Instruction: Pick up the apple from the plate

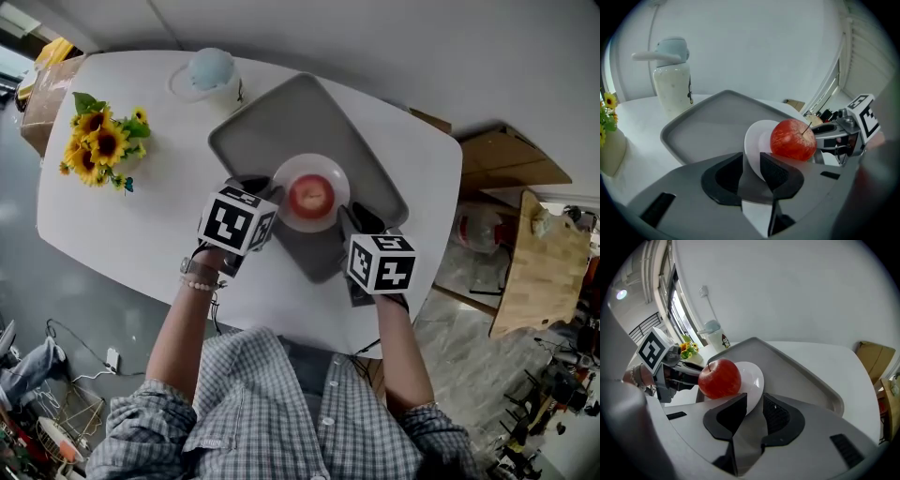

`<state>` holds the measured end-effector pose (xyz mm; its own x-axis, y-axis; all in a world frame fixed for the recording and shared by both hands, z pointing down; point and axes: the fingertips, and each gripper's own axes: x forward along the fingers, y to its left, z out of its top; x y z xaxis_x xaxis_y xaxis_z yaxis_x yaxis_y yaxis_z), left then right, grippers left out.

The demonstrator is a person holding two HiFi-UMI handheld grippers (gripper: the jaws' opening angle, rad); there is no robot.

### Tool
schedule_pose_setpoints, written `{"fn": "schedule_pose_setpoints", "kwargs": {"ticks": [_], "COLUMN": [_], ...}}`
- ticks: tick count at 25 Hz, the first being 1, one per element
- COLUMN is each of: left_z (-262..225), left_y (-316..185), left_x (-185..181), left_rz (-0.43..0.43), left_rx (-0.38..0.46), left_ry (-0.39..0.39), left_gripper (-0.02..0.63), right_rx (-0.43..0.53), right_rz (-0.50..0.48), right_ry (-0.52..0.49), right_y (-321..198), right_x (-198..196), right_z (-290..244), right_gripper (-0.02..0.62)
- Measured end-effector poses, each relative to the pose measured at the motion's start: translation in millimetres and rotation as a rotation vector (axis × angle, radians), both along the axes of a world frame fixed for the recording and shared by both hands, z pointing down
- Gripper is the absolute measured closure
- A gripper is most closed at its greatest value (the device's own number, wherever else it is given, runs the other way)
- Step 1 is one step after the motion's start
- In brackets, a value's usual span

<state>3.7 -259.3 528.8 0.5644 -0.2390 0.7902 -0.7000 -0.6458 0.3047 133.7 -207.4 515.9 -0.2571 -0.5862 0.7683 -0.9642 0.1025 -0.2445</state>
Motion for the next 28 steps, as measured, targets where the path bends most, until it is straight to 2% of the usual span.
{"fn": "schedule_pose_setpoints", "kwargs": {"ticks": [3,11,18,28], "left_z": [5,7,6,4], "left_y": [1,0,0,7], "left_x": [1,1,3,1], "left_rz": [-0.003,-0.044,-0.057,-0.06], "left_rx": [-0.026,-0.083,-0.096,-0.132], "left_ry": [-0.015,0.007,0.002,0.022], "left_gripper": [0.505,0.508,0.514,0.522], "right_rx": [-0.025,-0.067,-0.114,-0.103], "right_rz": [-0.003,-0.018,0.08,0.116], "right_ry": [-0.009,0.007,-0.052,-0.063], "right_y": [0,0,0,-1], "right_x": [-2,-9,-5,-3], "right_z": [5,11,11,0], "right_gripper": [0.511,0.511,0.511,0.512]}}
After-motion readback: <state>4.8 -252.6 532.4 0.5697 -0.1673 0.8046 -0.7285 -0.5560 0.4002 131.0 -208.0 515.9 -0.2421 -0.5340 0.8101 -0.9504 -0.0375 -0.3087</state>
